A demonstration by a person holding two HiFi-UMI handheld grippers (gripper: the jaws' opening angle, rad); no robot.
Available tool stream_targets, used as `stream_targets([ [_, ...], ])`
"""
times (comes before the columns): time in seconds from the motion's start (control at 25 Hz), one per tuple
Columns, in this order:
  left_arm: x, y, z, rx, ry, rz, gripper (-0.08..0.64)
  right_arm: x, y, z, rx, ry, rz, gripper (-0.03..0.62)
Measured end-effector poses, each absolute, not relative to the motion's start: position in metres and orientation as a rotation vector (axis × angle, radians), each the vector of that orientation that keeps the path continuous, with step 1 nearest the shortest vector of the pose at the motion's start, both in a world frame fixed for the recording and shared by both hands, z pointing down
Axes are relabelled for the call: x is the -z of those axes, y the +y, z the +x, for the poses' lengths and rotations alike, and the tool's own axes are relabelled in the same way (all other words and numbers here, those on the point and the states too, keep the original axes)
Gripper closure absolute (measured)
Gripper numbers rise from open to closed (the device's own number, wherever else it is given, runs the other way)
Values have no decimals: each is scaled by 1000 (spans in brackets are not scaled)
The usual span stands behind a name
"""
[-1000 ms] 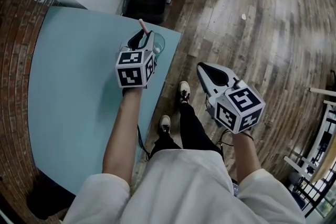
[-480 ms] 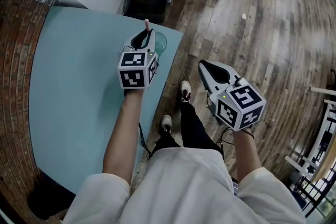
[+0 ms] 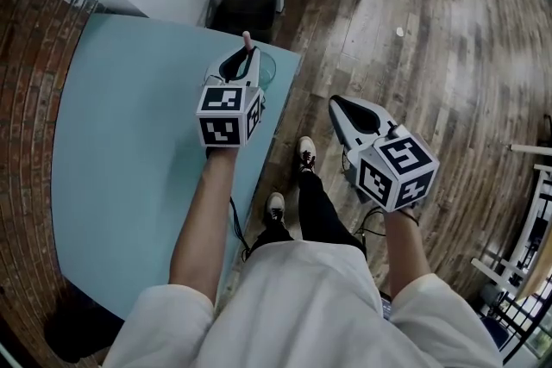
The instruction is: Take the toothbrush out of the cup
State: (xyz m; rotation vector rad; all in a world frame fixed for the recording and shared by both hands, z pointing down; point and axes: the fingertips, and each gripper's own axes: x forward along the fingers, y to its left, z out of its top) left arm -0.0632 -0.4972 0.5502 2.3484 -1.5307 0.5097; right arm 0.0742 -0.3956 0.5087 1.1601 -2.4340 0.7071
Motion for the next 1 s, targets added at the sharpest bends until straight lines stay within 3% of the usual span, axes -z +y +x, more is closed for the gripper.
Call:
stream_targets([
  [1.0, -422, -387, -53, -402, -1583, 2623, 508, -418, -326, 59, -480, -2543, 1261, 594],
])
